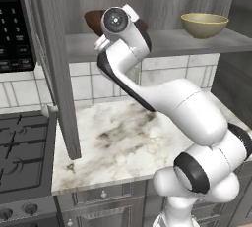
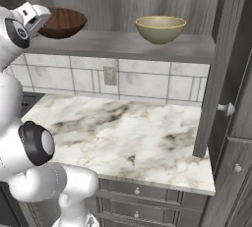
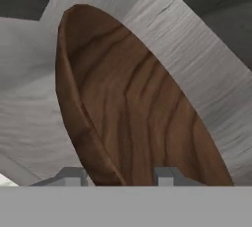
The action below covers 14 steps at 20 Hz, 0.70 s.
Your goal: Move the bowls from the cabinet to the plates on the dining table.
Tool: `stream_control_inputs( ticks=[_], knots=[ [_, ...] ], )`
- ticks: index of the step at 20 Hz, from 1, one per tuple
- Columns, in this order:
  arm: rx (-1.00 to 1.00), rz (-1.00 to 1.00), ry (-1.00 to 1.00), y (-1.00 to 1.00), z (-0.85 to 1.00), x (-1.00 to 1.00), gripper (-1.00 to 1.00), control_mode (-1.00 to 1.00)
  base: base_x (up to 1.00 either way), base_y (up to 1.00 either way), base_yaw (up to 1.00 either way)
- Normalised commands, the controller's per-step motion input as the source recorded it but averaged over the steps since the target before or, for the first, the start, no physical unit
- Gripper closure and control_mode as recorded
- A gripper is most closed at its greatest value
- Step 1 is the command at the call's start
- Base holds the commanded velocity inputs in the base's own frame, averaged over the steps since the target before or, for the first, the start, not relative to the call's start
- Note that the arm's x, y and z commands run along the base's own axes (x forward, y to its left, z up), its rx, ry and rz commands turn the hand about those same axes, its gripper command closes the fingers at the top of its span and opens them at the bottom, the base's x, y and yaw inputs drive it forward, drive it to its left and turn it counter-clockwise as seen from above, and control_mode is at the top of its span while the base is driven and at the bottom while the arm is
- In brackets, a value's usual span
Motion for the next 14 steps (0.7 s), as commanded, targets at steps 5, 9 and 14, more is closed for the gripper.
stream_control_inputs(
  ticks=[5, 9, 14],
  knots=[
    [0.0, 0.01, -0.08, -0.03, 0.0, -0.69, 1.0, -1.0, 0.0, 0.0, 0.0],
    [0.0, 0.03, -0.07, -0.16, -0.04, -0.64, 1.0, -1.0, 0.0, 0.0, 0.0],
    [0.0, 0.01, -0.06, -0.3, -0.17, -0.64, 1.0, -1.0, 0.0, 0.0, 0.0]
  ],
)
